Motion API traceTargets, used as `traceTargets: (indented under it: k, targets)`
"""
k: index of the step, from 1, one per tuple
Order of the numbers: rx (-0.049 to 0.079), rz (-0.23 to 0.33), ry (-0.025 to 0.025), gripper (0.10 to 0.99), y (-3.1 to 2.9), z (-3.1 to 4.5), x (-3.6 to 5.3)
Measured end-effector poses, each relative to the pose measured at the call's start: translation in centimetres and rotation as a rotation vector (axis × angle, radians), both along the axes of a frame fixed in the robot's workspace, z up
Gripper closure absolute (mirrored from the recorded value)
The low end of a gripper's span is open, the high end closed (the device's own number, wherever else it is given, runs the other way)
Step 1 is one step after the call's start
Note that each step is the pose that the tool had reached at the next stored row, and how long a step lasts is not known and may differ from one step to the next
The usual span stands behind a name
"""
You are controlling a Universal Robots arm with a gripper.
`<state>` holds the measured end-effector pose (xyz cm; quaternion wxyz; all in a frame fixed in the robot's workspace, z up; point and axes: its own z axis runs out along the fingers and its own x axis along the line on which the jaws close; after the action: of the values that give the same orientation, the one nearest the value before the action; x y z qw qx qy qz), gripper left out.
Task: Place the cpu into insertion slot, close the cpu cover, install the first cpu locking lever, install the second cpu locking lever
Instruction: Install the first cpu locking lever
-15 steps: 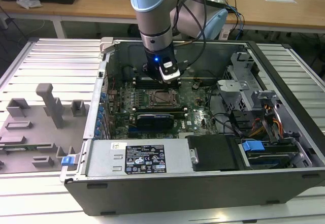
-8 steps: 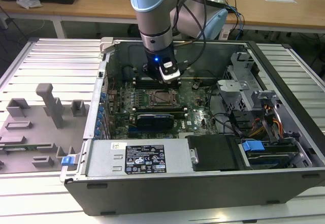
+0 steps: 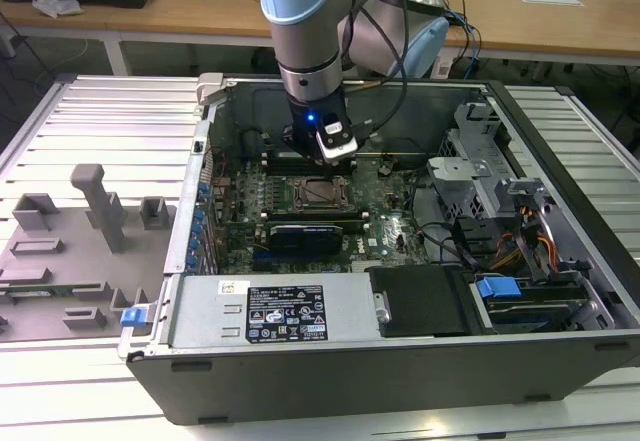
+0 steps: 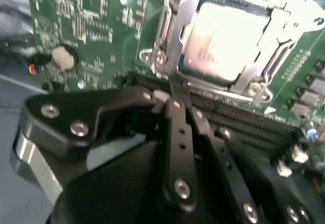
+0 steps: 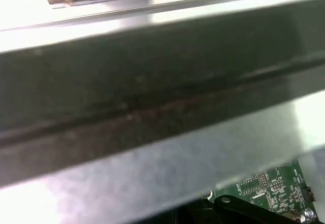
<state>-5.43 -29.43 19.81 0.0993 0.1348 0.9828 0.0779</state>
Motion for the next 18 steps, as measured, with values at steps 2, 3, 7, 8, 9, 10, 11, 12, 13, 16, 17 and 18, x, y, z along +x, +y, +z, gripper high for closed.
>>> traceTargets:
  k: [2,3,7,8,9,10,11,12,13,16,17,18]
  targets:
    - [0.0,0.0,-0.0001,0.98,0.0,0.0,0.0]
    - [0.0,0.0,0.0001,0.98,0.0,0.07,0.0]
    - [-0.005,0.0,-0.0001,0.98,0.0,0.87,0.0]
    - [-0.01,-0.001,0.0,0.98,0.0,1.1,-0.01]
    - [-0.016,-0.001,-0.0001,0.98,0.0,1.27,0.0]
    - [-0.022,-0.001,-0.0001,0.98,0.0,1.44,0.0]
    - [-0.036,-0.002,-0.0002,0.98,0.0,1.73,0.0]
    - [-0.043,-0.002,-0.0001,0.98,0.0,1.86,0.0]
    - [-0.048,-0.002,-0.0001,0.98,0.0,1.93,0.0]
    - [-0.048,-0.002,-0.0001,0.98,0.0,1.93,0.0]
    - [-0.049,-0.002,0.0001,0.98,0.0,1.93,0.0]
    - [-0.049,-0.002,0.0086,0.98,0.01,1.91,0.01]
